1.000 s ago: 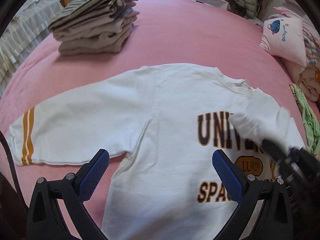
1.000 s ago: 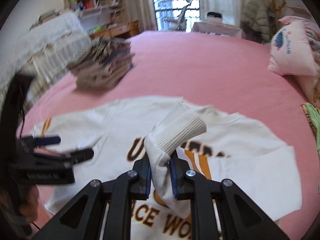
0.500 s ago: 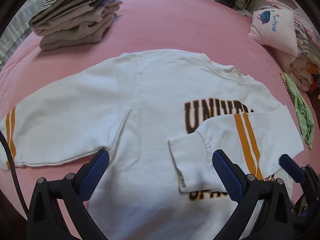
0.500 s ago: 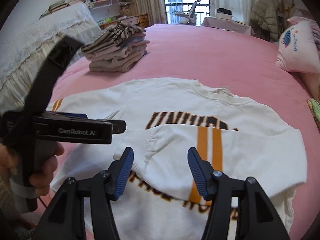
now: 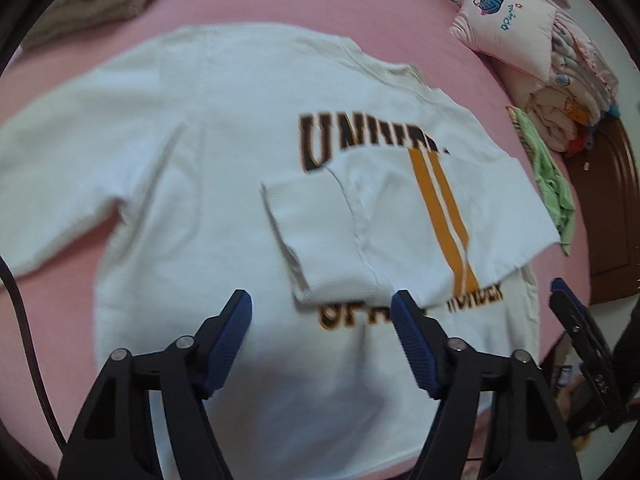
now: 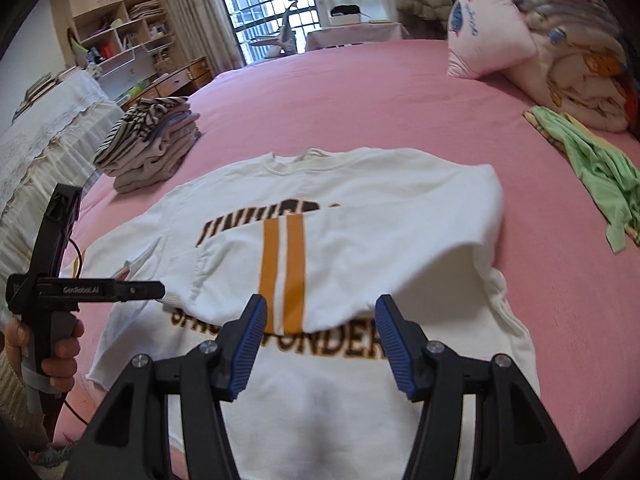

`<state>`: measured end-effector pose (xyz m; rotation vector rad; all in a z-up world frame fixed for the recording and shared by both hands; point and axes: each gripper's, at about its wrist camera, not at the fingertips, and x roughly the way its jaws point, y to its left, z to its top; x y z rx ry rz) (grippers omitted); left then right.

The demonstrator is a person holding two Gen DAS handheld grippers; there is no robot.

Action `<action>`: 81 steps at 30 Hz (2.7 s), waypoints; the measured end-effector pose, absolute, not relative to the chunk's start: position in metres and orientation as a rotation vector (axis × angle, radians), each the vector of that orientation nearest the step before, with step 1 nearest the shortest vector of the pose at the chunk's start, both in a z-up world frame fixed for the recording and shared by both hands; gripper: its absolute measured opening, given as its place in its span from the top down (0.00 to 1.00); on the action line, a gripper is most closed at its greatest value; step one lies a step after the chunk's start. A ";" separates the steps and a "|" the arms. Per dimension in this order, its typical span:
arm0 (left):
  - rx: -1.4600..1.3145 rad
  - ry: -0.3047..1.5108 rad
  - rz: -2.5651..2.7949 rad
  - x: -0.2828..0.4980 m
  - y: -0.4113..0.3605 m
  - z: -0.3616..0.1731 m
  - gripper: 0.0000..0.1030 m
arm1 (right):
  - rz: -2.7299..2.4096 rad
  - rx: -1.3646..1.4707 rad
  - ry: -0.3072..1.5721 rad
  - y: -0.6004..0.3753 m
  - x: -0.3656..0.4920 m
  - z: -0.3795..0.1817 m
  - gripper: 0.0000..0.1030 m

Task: Fold small clothes
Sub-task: 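Lay the sleeve on the body and open the right tool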

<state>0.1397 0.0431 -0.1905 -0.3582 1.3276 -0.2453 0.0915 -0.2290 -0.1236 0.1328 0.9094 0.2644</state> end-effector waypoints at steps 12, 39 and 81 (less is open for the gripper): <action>-0.608 1.312 -0.267 0.157 0.034 -0.214 0.34 | 0.192 0.080 0.890 -0.240 0.085 -0.131 0.45; -0.480 0.978 -0.300 0.194 -0.016 -0.080 0.91 | -0.090 0.078 1.001 -0.325 0.176 -0.188 0.60; -0.295 1.150 -0.003 0.157 0.065 -0.174 0.77 | -0.121 0.178 0.969 -0.364 0.147 -0.132 0.65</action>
